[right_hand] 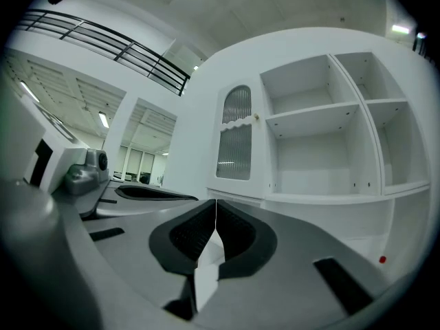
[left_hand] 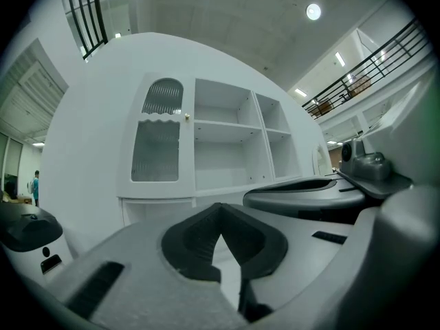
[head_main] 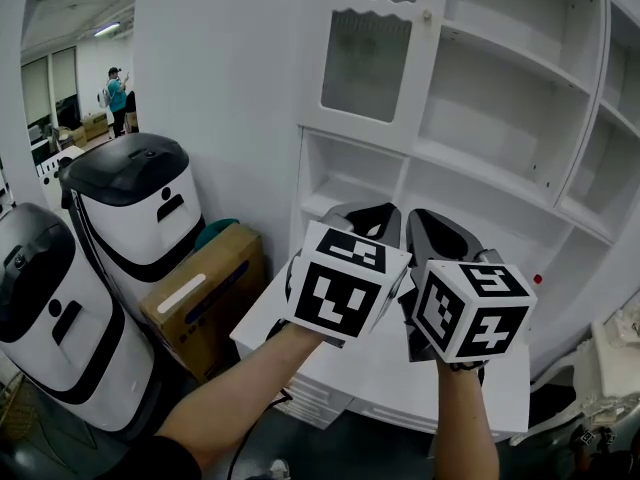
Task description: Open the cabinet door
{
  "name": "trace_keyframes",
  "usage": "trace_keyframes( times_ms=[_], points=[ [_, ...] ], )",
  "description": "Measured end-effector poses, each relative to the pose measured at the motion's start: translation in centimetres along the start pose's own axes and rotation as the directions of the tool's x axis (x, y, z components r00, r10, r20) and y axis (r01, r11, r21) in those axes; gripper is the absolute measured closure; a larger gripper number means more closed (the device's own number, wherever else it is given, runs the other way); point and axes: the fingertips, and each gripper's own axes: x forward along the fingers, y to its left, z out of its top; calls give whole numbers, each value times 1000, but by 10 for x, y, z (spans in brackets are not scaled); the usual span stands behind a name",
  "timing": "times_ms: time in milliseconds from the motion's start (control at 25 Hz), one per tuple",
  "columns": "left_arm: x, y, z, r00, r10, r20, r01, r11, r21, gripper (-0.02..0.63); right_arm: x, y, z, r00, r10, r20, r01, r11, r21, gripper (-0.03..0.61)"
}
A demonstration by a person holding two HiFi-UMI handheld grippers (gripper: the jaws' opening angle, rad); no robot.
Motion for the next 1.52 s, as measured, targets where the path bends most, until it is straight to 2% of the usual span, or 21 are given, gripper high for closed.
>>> trace_keyframes(
  times_ms=[440,720,1000,1520],
  points=[
    [20,37,10,995,-92,44,92,996,0,609,40,5,12,997,-71,12,71,997,-21,557],
    [36,45,14,991,-120,52,120,993,13,607,56,0,18,996,-81,41,82,996,-41,557],
    [64,52,22,992,-102,70,99,994,46,607,77,-19,24,996,-51,73,55,997,-56,557],
    [137,68,64,986,-7,166,-8,996,88,607,127,-88,48,988,20,155,-8,997,-77,557]
  ],
)
